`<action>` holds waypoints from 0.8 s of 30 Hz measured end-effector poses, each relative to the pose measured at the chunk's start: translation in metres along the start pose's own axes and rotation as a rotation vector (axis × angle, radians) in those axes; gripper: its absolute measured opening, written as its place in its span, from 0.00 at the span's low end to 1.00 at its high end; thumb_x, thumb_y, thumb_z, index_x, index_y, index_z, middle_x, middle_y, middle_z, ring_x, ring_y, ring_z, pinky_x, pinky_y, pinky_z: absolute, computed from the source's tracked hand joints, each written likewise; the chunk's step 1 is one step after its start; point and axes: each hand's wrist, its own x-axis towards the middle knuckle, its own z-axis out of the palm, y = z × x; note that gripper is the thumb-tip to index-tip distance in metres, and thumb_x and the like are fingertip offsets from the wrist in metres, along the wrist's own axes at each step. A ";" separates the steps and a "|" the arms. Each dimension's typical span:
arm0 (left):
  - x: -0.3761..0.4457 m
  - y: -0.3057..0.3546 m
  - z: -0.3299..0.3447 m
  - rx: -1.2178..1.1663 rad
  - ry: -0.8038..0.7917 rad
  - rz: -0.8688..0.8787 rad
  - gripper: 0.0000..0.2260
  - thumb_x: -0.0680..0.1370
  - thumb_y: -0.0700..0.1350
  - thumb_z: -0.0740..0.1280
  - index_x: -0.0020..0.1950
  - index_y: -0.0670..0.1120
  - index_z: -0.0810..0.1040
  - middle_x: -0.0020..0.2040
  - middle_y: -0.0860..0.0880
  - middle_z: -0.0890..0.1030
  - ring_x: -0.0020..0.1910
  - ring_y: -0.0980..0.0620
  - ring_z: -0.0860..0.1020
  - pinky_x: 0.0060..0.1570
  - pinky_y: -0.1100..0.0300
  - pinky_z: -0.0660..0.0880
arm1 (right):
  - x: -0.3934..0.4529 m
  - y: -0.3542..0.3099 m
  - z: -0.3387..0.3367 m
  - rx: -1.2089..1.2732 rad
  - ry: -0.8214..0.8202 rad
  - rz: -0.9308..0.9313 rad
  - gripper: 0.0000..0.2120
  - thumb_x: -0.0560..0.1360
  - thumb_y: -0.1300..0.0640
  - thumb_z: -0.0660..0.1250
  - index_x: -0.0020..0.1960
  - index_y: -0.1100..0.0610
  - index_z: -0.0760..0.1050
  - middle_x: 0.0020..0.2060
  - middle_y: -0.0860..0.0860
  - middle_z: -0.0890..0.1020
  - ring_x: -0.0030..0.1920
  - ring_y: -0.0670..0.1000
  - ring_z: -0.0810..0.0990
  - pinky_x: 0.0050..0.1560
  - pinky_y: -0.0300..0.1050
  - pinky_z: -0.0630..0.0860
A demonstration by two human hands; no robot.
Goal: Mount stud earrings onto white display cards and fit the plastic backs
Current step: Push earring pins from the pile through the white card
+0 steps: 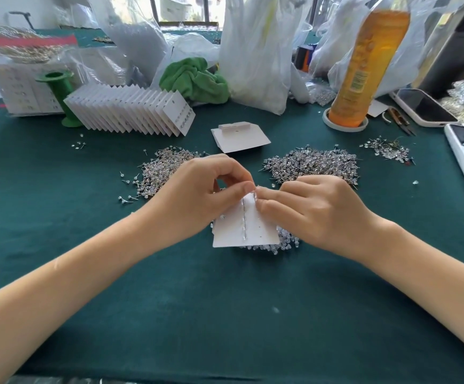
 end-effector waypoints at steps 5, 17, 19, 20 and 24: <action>0.000 0.000 0.001 -0.026 -0.020 -0.017 0.04 0.76 0.44 0.69 0.42 0.53 0.80 0.38 0.56 0.81 0.34 0.52 0.76 0.36 0.63 0.74 | 0.000 0.000 0.001 0.002 0.009 0.001 0.08 0.73 0.69 0.67 0.39 0.60 0.81 0.36 0.52 0.84 0.25 0.52 0.74 0.24 0.42 0.72; -0.001 0.003 0.001 0.040 -0.049 0.045 0.02 0.76 0.42 0.69 0.44 0.47 0.81 0.41 0.55 0.80 0.38 0.62 0.75 0.40 0.65 0.71 | -0.001 0.000 0.002 -0.022 0.018 -0.007 0.12 0.76 0.68 0.63 0.38 0.59 0.81 0.34 0.51 0.84 0.25 0.52 0.73 0.24 0.41 0.72; -0.001 0.005 0.001 0.067 -0.056 0.060 0.02 0.76 0.42 0.68 0.44 0.47 0.81 0.42 0.56 0.79 0.39 0.63 0.74 0.40 0.67 0.70 | -0.002 0.000 0.002 -0.033 0.016 -0.019 0.12 0.76 0.68 0.63 0.39 0.59 0.81 0.34 0.51 0.84 0.25 0.52 0.73 0.24 0.42 0.72; -0.001 0.005 0.001 0.077 -0.060 0.066 0.02 0.76 0.42 0.68 0.44 0.47 0.80 0.42 0.56 0.79 0.39 0.63 0.74 0.39 0.69 0.69 | -0.002 -0.001 0.003 -0.041 0.016 -0.026 0.11 0.76 0.68 0.64 0.39 0.59 0.81 0.34 0.51 0.84 0.25 0.52 0.73 0.24 0.42 0.72; -0.002 0.005 0.000 0.105 -0.074 0.093 0.02 0.76 0.42 0.68 0.45 0.47 0.80 0.43 0.55 0.79 0.40 0.62 0.74 0.39 0.68 0.70 | -0.003 -0.001 0.003 -0.063 0.028 -0.041 0.12 0.76 0.68 0.64 0.37 0.59 0.80 0.34 0.51 0.84 0.25 0.51 0.73 0.24 0.42 0.72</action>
